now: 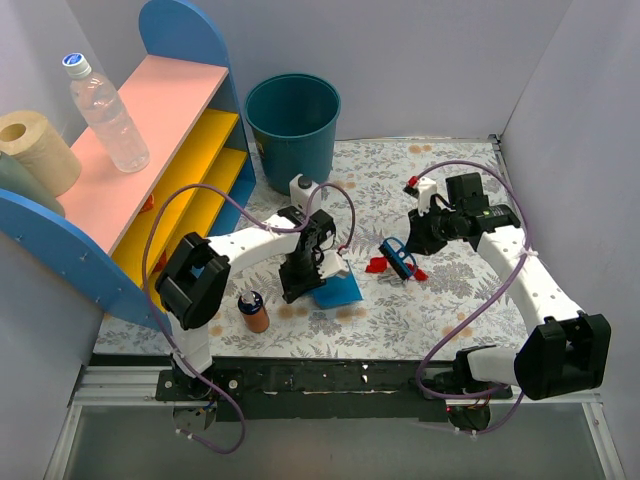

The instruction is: Sweep away the paper scraps from the table

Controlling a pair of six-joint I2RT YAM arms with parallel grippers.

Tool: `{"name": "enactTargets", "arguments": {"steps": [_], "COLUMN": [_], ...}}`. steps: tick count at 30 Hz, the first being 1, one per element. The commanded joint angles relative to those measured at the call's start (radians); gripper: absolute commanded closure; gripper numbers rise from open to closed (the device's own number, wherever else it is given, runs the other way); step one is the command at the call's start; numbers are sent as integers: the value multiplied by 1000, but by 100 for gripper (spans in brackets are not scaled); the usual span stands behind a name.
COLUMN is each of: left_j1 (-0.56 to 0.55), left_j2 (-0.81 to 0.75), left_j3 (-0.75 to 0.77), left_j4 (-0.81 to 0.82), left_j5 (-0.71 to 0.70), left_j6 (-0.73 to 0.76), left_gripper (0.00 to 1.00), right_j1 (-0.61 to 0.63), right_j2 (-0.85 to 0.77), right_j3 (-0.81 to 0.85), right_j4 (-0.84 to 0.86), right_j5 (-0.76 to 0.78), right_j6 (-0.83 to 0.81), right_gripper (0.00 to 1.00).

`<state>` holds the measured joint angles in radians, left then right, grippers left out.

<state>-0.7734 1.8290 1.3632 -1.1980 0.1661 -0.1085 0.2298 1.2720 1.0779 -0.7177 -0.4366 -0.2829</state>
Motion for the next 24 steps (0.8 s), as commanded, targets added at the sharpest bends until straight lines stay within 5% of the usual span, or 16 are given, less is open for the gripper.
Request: {"name": "enactTargets", "arguments": {"steps": [1, 10, 14, 19, 24], "left_j1": [-12, -18, -18, -17, -17], "left_j2": [41, 24, -62, -117, -116], "left_j3": [-27, -121, -220, -306, -291], "left_j4": [136, 290, 339, 371, 376], "left_j5": [-10, 21, 23, 0, -7], "left_j6": [-3, -25, -33, -36, -43], "left_gripper": [97, 61, 52, 57, 80], "right_j1": [-15, -41, -49, -58, -61], "right_j2": [-19, 6, -6, -14, 3], "right_j3": [53, 97, 102, 70, 27], "right_j4": [-29, -26, -23, 0, 24], "right_j5": [82, 167, 200, 385, 633], "right_j6": [50, 67, 68, 99, 113], "right_gripper": [99, 99, 99, 99, 99]}}
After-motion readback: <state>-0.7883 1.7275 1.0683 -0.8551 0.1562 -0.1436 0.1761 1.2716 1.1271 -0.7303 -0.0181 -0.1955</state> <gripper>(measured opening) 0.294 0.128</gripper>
